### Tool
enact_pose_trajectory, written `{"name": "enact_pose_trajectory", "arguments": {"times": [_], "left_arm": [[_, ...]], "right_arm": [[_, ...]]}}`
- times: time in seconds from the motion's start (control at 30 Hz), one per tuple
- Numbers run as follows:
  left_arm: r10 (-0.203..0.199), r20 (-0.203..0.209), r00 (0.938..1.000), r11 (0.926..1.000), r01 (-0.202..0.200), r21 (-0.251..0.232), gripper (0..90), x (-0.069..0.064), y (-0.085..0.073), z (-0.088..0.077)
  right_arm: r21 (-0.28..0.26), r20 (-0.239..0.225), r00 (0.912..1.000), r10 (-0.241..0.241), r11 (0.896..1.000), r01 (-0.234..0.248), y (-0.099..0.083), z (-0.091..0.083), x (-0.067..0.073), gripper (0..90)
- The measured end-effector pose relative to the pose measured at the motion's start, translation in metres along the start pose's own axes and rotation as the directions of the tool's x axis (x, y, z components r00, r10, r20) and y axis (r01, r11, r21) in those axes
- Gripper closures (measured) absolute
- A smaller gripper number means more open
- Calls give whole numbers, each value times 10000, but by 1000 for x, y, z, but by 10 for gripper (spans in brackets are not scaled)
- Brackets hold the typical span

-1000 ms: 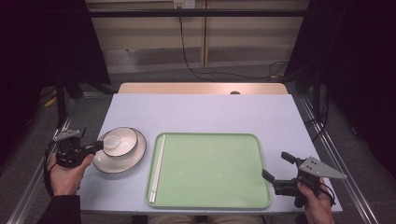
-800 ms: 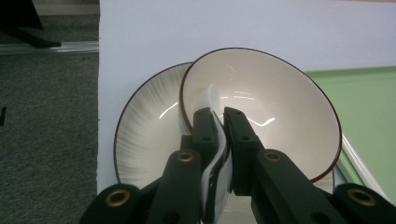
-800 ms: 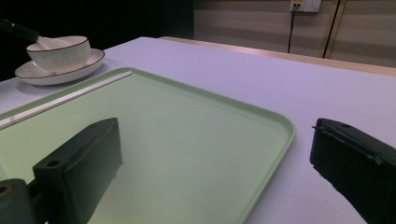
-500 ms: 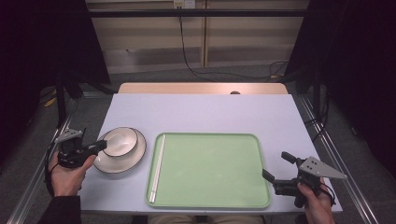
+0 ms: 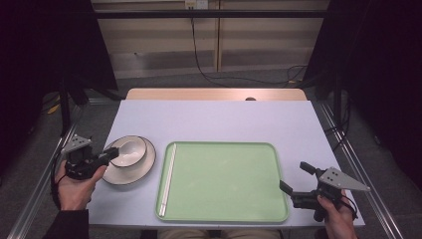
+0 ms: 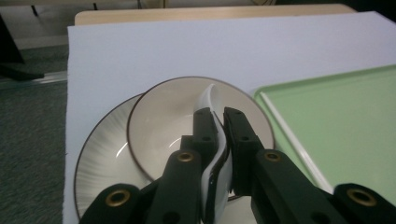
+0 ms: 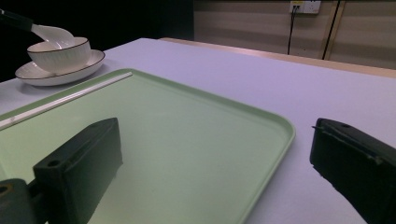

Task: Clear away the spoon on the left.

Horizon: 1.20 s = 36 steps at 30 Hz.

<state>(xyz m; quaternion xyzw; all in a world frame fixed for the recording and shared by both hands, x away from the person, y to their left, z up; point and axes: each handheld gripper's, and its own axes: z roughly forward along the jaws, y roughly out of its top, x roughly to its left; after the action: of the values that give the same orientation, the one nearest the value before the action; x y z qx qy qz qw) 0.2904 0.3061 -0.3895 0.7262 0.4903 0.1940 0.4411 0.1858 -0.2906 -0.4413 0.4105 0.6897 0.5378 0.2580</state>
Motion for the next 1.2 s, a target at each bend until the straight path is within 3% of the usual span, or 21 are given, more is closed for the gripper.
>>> {"name": "enact_pose_trajectory", "arguments": {"times": [0.17, 0.3, 0.33, 0.43, 1.2], "left_arm": [[40, 310, 9995, 10000, -39, -28, 844, -9, 4, -2], [248, 425, 9988, 9996, -244, -112, 844, -19, 8, -2], [529, 355, 9980, 9986, -528, -60, 844, -22, 10, -3], [616, 578, 9964, 9980, -605, -203, 843, -29, 14, -2], [1186, 1449, 9823, 9916, -1248, 346, 844, -72, 18, 38]], "right_arm": [[23, 33, 10000, -56, 10000, 56, 0, 0, 0, 20], [-19, 39, 10000, 68, 10000, -68, 0, 1, 1, 22], [-10, 20, 10000, 28, 10000, -28, 0, 1, 1, 22], [-15, 26, 10000, 13, 10000, -13, 0, 1, 0, 22], [-91, 53, 9999, -103, 9999, 104, 0, 0, 1, 23]]}}
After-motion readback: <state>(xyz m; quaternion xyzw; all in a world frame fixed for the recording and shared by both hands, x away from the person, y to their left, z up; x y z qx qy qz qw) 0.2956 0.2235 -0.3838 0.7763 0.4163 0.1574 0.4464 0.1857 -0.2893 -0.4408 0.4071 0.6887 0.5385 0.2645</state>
